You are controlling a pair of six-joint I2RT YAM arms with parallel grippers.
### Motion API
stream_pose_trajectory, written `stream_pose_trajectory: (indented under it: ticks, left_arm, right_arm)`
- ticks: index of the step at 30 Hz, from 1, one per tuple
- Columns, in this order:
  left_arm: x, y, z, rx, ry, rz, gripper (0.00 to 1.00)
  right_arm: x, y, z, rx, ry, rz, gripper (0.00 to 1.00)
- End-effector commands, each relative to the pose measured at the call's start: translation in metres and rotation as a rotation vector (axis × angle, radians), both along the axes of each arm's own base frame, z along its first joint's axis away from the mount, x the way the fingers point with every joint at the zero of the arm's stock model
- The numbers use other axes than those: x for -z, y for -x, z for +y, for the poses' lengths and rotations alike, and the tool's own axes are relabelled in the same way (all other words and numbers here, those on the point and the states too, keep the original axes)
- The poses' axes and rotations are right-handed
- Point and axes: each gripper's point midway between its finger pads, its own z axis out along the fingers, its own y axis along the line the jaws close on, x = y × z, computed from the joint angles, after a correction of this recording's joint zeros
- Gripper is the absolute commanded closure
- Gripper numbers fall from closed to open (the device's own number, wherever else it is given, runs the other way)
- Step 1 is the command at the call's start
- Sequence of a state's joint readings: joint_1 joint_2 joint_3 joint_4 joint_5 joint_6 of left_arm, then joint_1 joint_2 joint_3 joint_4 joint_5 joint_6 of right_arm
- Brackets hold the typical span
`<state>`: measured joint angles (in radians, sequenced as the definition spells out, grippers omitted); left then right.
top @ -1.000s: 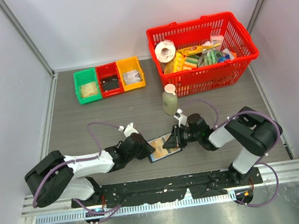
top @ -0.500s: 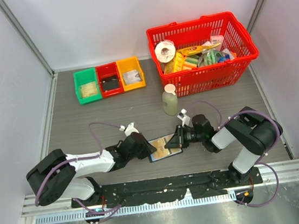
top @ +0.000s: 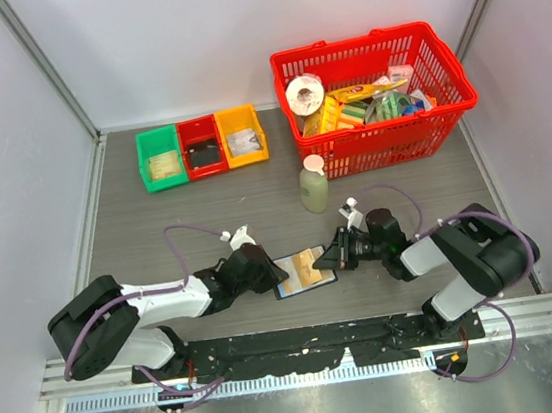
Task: Take the credit cards out of the card holder
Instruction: Remove the credit card from the card holder.
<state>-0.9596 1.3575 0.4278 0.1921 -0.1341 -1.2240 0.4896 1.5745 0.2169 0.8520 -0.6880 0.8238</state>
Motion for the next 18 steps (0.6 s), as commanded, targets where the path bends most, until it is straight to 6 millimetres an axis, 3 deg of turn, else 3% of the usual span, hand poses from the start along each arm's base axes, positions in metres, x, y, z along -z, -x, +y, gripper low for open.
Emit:
stream_pose_trajectory:
  ticks: [1,2,3,4,9,14,18]
  left_arm:
    - [0.023,0.011,0.033,0.017,-0.163,0.030,0.98]
    - [0.016,0.009,0.032,0.022,-0.159,0.010,0.96]
    - [0.007,0.005,0.030,0.031,-0.158,-0.016,0.93]
    - [0.001,0.004,0.031,0.042,-0.167,-0.032,0.91]
    - [-0.042,-0.010,0.028,0.093,-0.164,-0.151,0.72]
    - [-0.094,-0.021,0.020,0.218,-0.114,-0.297,0.38]
    - [-0.126,-0.016,0.009,0.445,-0.118,-0.392,0.16]
  right_arm:
    - [-0.015,-0.008,-0.012,0.036,0.059,-0.079,0.99]
    - [-0.007,-0.006,-0.019,0.038,0.122,-0.076,0.99]
    - [-0.022,-0.012,-0.020,0.048,0.126,-0.125,0.99]
    - [-0.019,-0.011,-0.025,0.046,0.180,-0.120,0.99]
    - [-0.051,-0.014,-0.036,0.046,0.246,-0.217,0.99]
    - [-0.088,-0.009,-0.039,-0.002,0.259,-0.302,0.99]
    - [-0.122,0.000,-0.034,-0.097,0.224,-0.398,0.99]
